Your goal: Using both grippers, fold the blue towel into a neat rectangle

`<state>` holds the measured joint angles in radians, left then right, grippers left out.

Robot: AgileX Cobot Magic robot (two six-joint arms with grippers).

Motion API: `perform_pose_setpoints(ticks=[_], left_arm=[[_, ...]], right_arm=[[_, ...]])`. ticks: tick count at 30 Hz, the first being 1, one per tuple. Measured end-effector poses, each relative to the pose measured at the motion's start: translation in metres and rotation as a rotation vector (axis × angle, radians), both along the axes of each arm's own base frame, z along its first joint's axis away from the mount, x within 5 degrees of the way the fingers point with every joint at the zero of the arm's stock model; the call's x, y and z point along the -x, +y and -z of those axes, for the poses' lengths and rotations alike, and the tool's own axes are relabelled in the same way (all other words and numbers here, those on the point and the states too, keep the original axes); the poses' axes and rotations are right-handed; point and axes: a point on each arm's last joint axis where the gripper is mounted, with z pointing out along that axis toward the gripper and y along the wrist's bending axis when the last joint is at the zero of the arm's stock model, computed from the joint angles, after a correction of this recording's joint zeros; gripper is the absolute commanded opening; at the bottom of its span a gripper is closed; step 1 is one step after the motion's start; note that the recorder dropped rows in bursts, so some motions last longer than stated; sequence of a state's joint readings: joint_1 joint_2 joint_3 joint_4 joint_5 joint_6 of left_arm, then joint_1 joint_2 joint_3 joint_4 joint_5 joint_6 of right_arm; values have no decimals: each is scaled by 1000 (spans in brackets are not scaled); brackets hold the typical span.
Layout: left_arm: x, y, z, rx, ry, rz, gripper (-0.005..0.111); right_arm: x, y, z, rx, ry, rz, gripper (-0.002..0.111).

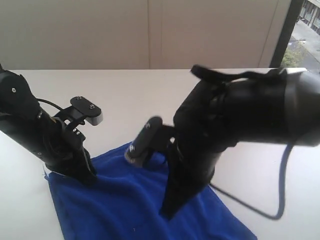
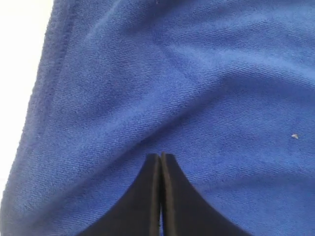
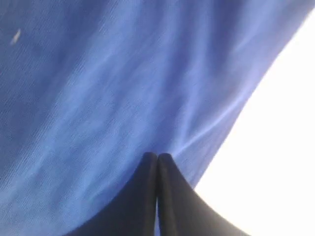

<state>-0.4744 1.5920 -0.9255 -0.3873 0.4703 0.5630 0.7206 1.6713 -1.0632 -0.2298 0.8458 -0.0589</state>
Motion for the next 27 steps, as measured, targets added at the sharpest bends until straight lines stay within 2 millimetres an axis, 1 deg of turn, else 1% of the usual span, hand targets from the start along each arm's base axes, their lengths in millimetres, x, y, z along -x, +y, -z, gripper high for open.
perform_pose_setpoints(ticks=[3,4,6,8,11,14,16,20,23,26,27], left_arm=[[4,0,3,18,32,-20,0],[6,1,6,22,40,-30,0],[11,3,14,21,54,-50,0],[14,5,20,19,61,-68,0],[21,9,30,24,81,-106,0],[23,11,36,34,72,-147,0],[23,11,37,45,69,-173,0],[22,9,38,82,68,-183,0],[21,6,44,97,89,-181,0],[21,5,54,86,119,-176,0],[21,4,57,79,131,-169,0]], right_arm=[[-30,-9,-19,-106,-164,33,0],[-41,-12,-21,-146,-208,48,0],[-64,-20,-20,-182,-249,76,0],[-84,-26,-12,-204,-250,88,0],[-112,-30,6,-233,-202,65,0],[-135,-26,25,-293,-138,31,0],[-150,-21,32,-324,-115,8,0],[-173,-12,53,-336,-58,-33,0],[-182,-9,66,-332,-27,-44,0],[-186,-6,78,-326,-6,-49,0],[-187,-6,77,-327,-8,-52,0]])
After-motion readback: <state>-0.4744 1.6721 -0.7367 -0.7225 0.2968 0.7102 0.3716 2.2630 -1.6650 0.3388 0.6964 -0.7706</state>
